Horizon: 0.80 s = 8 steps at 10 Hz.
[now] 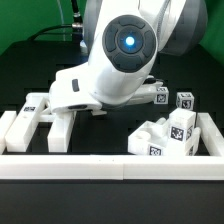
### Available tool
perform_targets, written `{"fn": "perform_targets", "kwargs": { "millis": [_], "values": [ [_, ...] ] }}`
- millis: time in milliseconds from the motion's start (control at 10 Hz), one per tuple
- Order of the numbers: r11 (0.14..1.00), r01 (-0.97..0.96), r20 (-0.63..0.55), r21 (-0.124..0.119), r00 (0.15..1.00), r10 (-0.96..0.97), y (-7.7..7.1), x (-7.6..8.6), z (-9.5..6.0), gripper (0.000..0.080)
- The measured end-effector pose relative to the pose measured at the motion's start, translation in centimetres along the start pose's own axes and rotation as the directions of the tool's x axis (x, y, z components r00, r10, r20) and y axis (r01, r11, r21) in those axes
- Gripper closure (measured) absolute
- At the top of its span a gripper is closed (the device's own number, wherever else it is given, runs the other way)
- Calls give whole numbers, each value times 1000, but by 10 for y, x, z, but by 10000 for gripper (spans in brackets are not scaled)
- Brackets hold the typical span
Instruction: Assemble chair
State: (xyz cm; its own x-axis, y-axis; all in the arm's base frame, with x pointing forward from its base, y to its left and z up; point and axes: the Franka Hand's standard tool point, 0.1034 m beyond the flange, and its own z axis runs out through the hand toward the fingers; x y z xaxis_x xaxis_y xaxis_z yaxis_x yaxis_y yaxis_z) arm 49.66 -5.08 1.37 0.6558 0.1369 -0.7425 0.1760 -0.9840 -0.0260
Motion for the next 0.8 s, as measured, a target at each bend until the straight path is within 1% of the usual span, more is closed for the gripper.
{"fn": "perform_targets", "kwargs": {
  "millis": [100,200,300,400,500,600,700,800],
  "values": [
    [1000,0,-8,2,1000,0,-1,-4,-13,509],
    [1000,-2,-22,4,1000,2,-3,-12,-28,509],
    [1000,-2,-23,12,1000,2,-5,-22,-40,509],
    [1000,-3,-40,13,999,4,-4,-27,-50,509],
    [1000,-3,-75,6,997,4,-3,-21,-49,508],
    [1000,-3,-69,6,998,4,-3,-22,-46,508],
    [1000,-3,-85,3,996,3,-2,-19,-48,508],
    [1000,-4,-160,-10,987,3,1,-12,-53,508]
  ]
}}
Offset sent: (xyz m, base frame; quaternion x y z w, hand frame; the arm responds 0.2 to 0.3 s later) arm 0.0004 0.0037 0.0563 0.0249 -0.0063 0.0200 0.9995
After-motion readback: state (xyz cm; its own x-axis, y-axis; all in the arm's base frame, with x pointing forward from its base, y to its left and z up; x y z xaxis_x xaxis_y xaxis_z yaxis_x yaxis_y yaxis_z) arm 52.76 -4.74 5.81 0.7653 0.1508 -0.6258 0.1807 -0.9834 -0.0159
